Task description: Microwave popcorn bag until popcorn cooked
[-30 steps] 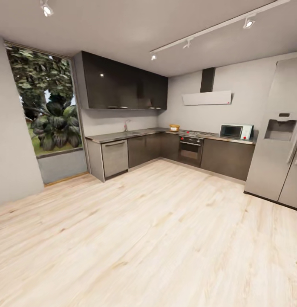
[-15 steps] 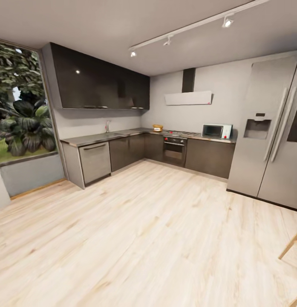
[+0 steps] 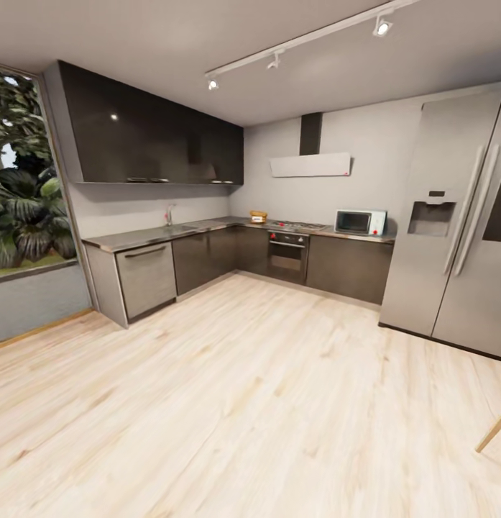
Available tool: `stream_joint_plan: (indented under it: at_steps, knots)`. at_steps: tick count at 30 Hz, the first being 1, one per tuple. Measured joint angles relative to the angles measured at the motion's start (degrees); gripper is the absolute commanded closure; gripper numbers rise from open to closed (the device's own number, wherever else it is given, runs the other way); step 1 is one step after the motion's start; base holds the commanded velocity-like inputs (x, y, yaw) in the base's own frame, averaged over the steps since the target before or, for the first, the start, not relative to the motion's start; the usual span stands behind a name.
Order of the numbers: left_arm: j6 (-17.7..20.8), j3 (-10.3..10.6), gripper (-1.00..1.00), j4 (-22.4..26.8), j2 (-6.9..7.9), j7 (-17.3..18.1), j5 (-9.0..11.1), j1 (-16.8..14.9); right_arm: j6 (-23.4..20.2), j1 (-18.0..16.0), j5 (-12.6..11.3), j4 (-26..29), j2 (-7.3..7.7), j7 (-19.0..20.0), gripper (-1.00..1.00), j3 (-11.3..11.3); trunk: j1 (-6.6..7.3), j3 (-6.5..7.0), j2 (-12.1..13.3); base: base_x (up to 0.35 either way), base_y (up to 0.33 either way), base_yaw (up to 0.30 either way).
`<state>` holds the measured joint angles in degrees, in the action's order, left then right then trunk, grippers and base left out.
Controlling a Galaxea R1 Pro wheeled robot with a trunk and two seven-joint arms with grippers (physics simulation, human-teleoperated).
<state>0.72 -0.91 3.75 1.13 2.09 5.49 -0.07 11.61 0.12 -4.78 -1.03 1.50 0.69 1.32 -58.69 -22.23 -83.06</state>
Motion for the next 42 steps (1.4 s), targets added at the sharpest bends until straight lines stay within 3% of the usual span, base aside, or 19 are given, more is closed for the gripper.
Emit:
stream_joint_plan:
  at_steps: [42]
  knots:
    - [-0.3, 0.0, -1.0, 0.0, 0.0, 0.0, -0.1, 0.0, 0.0, 0.0, 0.0, 0.0, 0.0, 0.0, -1.0, 0.0, 0.0, 0.0, 0.0, 0.331, 0.0, 0.0]
